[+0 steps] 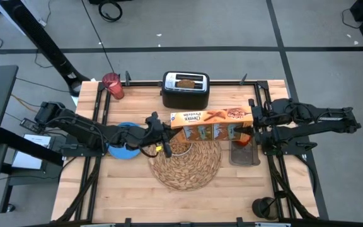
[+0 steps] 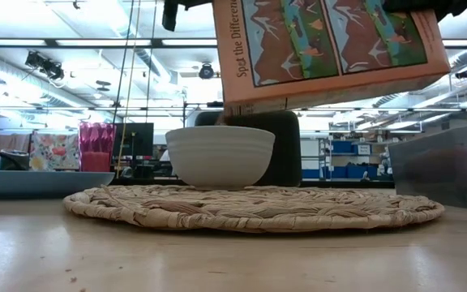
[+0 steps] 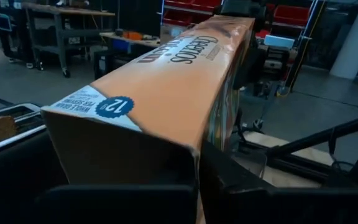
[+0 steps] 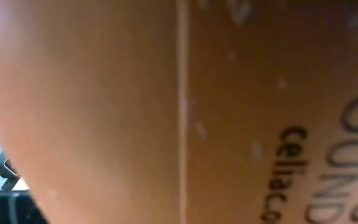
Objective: Arrange a breakfast setting
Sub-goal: Pour the cereal from the cereal box into the bowl
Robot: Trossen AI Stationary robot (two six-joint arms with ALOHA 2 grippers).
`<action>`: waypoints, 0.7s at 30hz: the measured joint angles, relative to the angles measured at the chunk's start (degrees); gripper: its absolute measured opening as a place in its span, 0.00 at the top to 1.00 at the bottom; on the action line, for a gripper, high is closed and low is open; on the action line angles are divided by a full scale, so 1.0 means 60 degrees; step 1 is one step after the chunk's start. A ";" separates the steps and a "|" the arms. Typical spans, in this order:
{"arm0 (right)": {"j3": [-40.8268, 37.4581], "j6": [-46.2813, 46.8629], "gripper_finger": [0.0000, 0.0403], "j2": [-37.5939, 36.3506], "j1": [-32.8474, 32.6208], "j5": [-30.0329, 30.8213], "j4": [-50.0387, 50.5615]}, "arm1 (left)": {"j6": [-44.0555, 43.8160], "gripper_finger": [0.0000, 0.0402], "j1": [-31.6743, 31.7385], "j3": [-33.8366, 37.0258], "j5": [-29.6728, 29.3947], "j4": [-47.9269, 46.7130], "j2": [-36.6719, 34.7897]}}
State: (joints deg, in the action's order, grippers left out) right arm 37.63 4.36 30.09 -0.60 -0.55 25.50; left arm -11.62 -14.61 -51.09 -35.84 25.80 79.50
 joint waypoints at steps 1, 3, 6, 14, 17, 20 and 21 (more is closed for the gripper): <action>0.0000 0.0000 0.43 0.0000 0.0000 -0.0017 0.0015 | 0.0039 0.98 0.0000 0.0000 0.0002 0.0066 0.0000; 0.0000 0.0003 0.43 0.0033 0.0000 -0.0026 0.0050 | 0.0054 0.99 0.0008 -0.0014 0.0004 0.0130 0.0000; 0.0000 0.0022 0.43 0.0111 0.0000 -0.0070 0.0197 | 0.0222 0.99 0.0029 -0.0249 0.0019 -0.0146 0.0006; 0.0015 0.0058 0.43 0.0186 0.0002 -0.0099 0.0502 | 0.0298 0.99 0.0060 -0.0930 0.0037 -0.1298 0.0004; 0.0022 0.0067 0.43 0.0186 0.0000 -0.0132 0.0591 | 0.0303 0.99 0.0055 -0.1029 0.0048 -0.1335 0.0011; 0.0025 0.0119 0.43 0.0186 0.0003 -0.0126 0.0658 | 0.0260 1.00 0.0058 -0.1155 0.0059 -0.1599 0.0018; 0.0025 0.0119 0.43 0.0186 0.0004 -0.0128 0.0687 | 0.0256 1.00 0.0058 -0.1213 0.0059 -0.1705 0.0018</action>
State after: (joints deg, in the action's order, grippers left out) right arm 37.78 5.07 31.20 -0.58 -1.32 29.62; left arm -10.09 -14.26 -58.37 -35.48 15.57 79.61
